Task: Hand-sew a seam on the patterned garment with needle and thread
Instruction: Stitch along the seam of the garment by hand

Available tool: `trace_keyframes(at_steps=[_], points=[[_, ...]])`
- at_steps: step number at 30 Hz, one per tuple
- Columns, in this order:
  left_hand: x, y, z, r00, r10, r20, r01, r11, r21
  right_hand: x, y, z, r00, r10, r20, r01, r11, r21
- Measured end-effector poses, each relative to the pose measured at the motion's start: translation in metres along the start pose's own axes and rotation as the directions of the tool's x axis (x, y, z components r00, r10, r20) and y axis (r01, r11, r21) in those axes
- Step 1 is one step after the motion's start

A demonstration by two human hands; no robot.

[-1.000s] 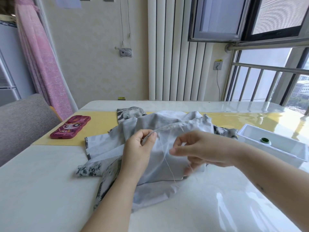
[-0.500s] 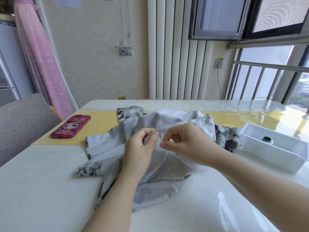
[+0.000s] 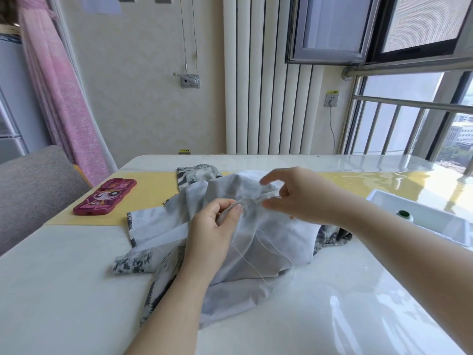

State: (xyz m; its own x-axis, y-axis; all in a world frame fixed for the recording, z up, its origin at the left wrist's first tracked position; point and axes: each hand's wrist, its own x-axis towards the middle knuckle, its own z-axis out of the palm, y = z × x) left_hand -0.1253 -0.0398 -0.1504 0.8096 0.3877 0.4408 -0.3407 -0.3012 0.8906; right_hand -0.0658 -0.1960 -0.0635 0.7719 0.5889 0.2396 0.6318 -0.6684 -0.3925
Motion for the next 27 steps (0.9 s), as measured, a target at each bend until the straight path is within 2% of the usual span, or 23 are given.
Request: trace_keyframes(at_steps=[8,12,15,17,20,22,25,27], points=[[0.000,0.000,0.000,0.995,0.002,0.102,-0.007,0.999,0.051,0.004,0.015,-0.001,0.996,0.091,0.003,-0.091,0.996,-0.016],[0.002,-0.002,-0.003,0.998,-0.012,0.068,0.008,0.998,0.063,0.002,0.019,0.004,0.995,0.100,-0.004,-0.100,0.995,-0.014],[0.004,-0.003,-0.006,0.998,-0.028,0.048,0.025,0.998,0.066,-0.001,0.019,0.003,0.996,0.062,-0.067,-0.055,0.994,0.099],[0.004,-0.003,-0.007,0.999,-0.030,0.042,0.027,0.997,0.066,-0.006,0.014,0.000,0.996,0.038,-0.084,-0.016,0.968,0.250],[0.005,-0.003,-0.006,0.999,-0.026,0.033,0.024,0.998,0.065,-0.018,0.003,0.002,0.998,0.042,0.043,-0.057,0.872,0.486],[0.005,-0.004,-0.006,0.999,-0.022,0.032,0.020,0.997,0.069,-0.024,-0.002,0.013,0.995,0.014,0.101,-0.057,0.898,0.436],[0.005,-0.004,-0.005,0.999,-0.015,0.030,0.013,0.997,0.070,-0.028,-0.006,0.032,0.998,0.013,0.054,-0.027,0.965,0.261],[0.005,-0.003,-0.005,0.999,-0.018,0.028,0.016,0.997,0.071,-0.029,-0.007,0.040,0.999,0.036,-0.005,-0.033,0.944,0.328]])
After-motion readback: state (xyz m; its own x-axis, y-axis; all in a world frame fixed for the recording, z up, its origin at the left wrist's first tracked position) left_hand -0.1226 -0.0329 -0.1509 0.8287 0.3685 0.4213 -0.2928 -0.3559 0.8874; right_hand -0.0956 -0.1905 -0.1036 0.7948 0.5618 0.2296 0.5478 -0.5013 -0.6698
